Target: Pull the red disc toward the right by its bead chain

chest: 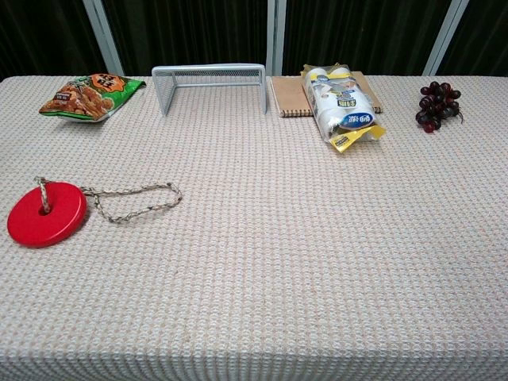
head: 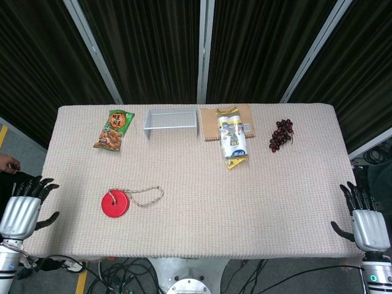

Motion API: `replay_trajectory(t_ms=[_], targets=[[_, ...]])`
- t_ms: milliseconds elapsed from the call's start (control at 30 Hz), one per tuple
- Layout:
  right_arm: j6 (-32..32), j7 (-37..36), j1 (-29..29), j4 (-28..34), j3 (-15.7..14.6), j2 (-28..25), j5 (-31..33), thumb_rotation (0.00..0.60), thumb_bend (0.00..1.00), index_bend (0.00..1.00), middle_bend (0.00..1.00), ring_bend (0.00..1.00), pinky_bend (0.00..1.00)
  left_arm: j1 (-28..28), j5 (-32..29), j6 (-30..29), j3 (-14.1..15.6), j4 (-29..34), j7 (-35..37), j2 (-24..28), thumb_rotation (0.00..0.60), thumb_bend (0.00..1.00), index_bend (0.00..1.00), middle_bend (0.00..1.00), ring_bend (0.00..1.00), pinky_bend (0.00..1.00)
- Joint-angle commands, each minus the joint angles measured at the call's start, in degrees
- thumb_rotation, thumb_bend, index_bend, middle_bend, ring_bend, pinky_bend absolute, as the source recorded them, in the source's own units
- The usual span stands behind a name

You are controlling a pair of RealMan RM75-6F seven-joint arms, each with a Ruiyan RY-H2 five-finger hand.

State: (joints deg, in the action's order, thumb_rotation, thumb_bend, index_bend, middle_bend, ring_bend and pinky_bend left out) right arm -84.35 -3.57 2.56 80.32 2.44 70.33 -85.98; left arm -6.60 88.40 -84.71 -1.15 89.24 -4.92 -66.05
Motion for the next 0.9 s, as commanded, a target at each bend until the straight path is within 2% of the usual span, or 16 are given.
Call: replay_trajectory(t_ms=[33,300,533,633,767,900], targets=[[0.0,0.0,0.0,0.0,0.0,0.0,-0.1,0.6,0.11,0.0,0.0,0.0,0.0,0.0,0.0,0.0,0.0,0.0,0.0,0.0,0.6,0.19,0.26,0.18,0.1,0.16],[0.4,0.7,0.6,1.1,-0.1,-0.2,-0.9,0.6,0.11,0.0,0.0,0.0,0.0,0.0,-0.4,0.4,0.1,-0.3,0.2,-0.1,0.6,0.19,0.26,0.18,0.1,0.16],[2.0,4.7,3.5,5.9,0.0,-2.0,-4.1,0.6,0.11,0.0,0.0,0.0,0.0,0.4,-0.4,0.5,0.6,-1.4,1.1,-0.6,0.6,0.19,0.26,0.18,0.1,0.16],[6.1,6.5,7.1,9.3,0.1,-3.8,-6.3,0.6,0.11,0.0,0.0,0.0,0.0,0.3,-0.5,0.6,0.6,-1.9,1.6,-0.7,0.6,0.19,0.26,0.18,0.1,0.16],[15.5,7.4,14.4,14.9,1.1,-6.4,-8.1,0.6,0.11,0.0,0.0,0.0,0.0,0.2,0.0,0.4,0.5,-1.8,1.3,-0.9,0.6,0.19,0.26,0.18,0.1,0.16],[24.4,6.4,21.8,18.2,2.7,-5.8,-8.6,0.6,0.13,0.0,0.0,0.0,0.0,0.3,-0.4,0.5,0.5,-1.8,0.9,-1.1,0.6,0.19,0.26,0.18,0.1,0.16]])
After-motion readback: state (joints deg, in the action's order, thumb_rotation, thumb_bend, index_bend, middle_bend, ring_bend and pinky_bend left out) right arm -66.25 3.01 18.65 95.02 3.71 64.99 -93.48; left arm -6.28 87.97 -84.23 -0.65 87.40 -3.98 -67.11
